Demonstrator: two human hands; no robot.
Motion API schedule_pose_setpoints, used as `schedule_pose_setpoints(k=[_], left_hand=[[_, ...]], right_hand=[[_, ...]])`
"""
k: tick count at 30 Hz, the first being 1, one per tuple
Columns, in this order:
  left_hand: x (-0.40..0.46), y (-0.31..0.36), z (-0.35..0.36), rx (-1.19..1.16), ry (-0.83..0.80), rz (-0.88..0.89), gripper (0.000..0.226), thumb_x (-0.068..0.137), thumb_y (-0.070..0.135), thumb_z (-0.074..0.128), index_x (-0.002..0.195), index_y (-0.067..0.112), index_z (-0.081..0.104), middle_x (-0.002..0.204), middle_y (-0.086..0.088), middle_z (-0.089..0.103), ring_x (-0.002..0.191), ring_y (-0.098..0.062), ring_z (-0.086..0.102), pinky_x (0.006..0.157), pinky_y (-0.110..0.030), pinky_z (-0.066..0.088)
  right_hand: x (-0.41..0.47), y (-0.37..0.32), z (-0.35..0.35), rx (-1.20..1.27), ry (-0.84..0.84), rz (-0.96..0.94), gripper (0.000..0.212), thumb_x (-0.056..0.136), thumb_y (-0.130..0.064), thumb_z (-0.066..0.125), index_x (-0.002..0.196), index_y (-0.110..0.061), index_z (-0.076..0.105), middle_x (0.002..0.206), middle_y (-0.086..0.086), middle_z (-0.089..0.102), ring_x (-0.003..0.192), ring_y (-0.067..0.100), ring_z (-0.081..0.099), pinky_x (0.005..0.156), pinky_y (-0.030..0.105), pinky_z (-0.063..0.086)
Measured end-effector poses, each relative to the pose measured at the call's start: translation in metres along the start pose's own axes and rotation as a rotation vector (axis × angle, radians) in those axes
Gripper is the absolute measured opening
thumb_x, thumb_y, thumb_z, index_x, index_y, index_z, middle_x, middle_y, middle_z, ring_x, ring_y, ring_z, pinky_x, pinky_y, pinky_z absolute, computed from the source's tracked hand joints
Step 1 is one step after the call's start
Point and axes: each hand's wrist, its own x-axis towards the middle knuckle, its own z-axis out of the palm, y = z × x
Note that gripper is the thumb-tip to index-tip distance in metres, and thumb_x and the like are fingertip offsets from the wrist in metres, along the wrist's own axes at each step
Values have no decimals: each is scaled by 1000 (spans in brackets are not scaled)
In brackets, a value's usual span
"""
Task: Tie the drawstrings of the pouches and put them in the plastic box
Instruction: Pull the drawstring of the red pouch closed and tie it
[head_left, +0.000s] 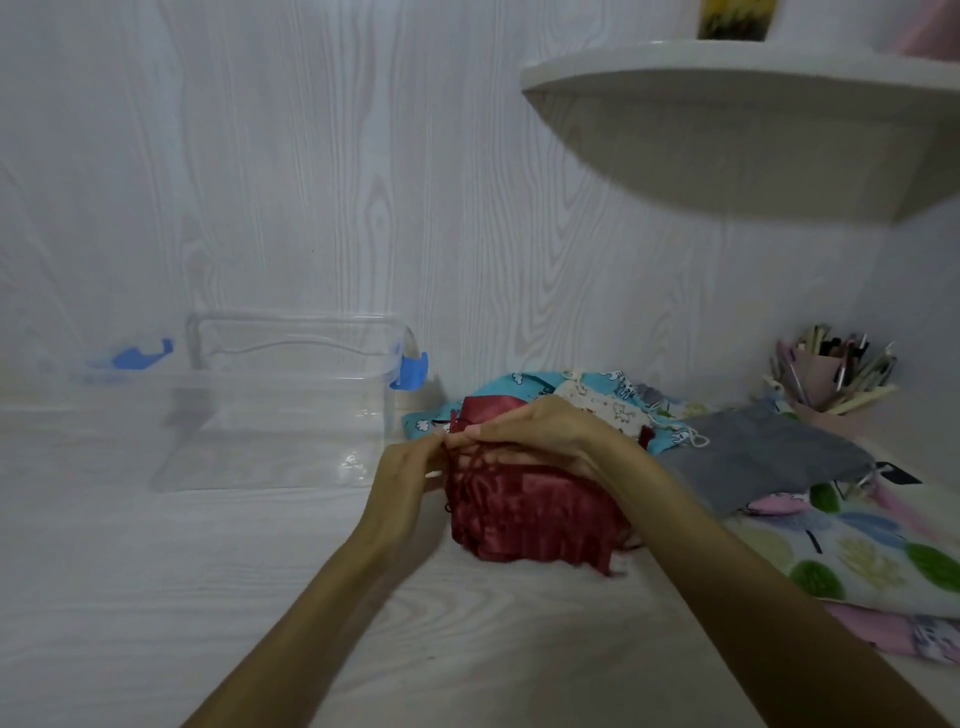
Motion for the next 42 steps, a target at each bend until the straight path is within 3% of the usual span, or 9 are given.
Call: schedule_pose_setpoints(k=[3,6,10,17,21,26,30,34,42], left_hand=[[1,2,-3,82,50,62,33,91,2,47,84,21,73,75,6,74,81,-14,69,73,-21,56],[7,0,-20,174,95,-10,26,93,32,53,78,29,73,77,7,74,80,-15,70,74,-27,54],[8,3,-40,882,304,-79,34,91,53,44,81,32,70,83,7,65,78,-17,59,68,-28,39],[-6,32,-29,873,515,506,19,92,41,54,86,24,59,79,8,51,55,-9,51,46,-19,33],[-16,34,-13,981,134,912,15,91,35,53,89,23,62,86,10,58,55,-1,47,43,-17,35],[-11,12,-20,1230,-247,619,49,82,30,33,128,43,42,134,24,45,71,-5,59,45,-12,23],[-8,10,-25,1376,-212,475,44,89,32,52,130,45,43,133,20,49,95,-15,63,60,-27,43],[-1,7,-34,1444,-208,320,29,89,47,53,118,47,56,115,20,64,103,-10,61,66,-25,35],[2,-1,-35,1403,-292,308,24,88,48,55,109,48,64,106,16,65,96,-10,59,61,-24,31]], right_hand=[[-4,7,-1,88,172,-190,15,74,-7,76,88,-2,74,77,8,73,68,13,69,69,17,58],[-10,5,-9,201,262,-265,16,76,-12,75,90,-5,73,76,5,72,65,10,67,67,15,57],[-21,3,-15,166,256,-339,17,76,-16,75,92,-8,73,74,4,72,60,7,67,61,13,55],[-26,16,-11,39,224,-374,20,83,-10,69,103,-12,70,72,6,71,58,8,65,60,17,56],[-24,7,-7,-24,178,-395,13,83,-9,69,96,-12,71,69,2,71,58,8,65,59,16,54],[-15,-3,3,-383,223,-466,13,79,-13,73,92,-13,75,77,7,75,76,16,72,78,32,58],[-16,-7,7,-592,168,-499,18,77,-17,75,94,-15,75,81,4,75,80,11,71,82,30,57],[-49,-3,-29,-799,242,-487,13,77,-21,75,90,-20,77,86,-6,75,77,0,67,72,7,49],[-86,70,-61,-1052,189,-155,18,71,-30,80,88,-27,76,88,-16,72,74,-2,62,71,19,51]])
